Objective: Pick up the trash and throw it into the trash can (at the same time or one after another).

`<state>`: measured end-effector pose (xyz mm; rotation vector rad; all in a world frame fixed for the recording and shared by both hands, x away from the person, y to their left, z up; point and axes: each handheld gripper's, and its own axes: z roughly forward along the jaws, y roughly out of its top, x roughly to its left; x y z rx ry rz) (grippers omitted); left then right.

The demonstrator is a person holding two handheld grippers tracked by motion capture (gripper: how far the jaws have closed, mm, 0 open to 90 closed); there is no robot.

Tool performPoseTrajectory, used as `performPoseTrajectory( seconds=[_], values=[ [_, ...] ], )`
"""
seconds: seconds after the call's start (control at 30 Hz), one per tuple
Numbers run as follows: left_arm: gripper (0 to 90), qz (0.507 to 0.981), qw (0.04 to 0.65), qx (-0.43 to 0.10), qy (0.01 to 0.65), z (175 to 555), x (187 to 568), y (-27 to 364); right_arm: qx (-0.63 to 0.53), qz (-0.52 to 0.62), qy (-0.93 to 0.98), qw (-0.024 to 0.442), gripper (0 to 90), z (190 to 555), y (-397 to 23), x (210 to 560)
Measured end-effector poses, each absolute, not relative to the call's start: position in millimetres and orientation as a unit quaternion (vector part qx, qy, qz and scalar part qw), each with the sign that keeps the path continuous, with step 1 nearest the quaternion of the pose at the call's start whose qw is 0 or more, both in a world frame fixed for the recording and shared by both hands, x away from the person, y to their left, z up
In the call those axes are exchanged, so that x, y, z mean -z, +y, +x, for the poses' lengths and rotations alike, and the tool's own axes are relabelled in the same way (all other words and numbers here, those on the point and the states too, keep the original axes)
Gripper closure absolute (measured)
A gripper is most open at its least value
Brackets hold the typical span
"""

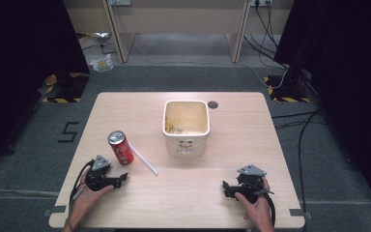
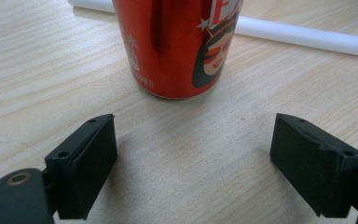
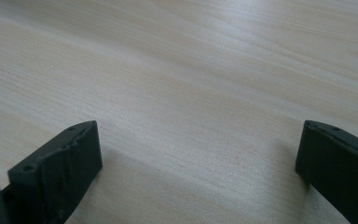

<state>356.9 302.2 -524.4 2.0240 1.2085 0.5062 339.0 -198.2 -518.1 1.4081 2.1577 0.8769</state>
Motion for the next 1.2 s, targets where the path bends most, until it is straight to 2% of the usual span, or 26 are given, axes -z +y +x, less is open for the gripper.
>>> performPoseTrajectory(
  seconds=[0.77, 1.2],
  values=[
    [15.1, 0.783, 0.358, -0.195, 0.470, 357.0, 524.0, 303.2, -0.314, 0.506, 0.777, 0.207, 0.4, 339.5, -198.1, 517.9],
    [15.6, 0.768, 0.386, -0.199, 0.472, 356.4, 515.7, 303.9, -0.314, 0.506, 0.776, 0.206, 0.4, 339.5, -198.0, 517.9]
  ],
)
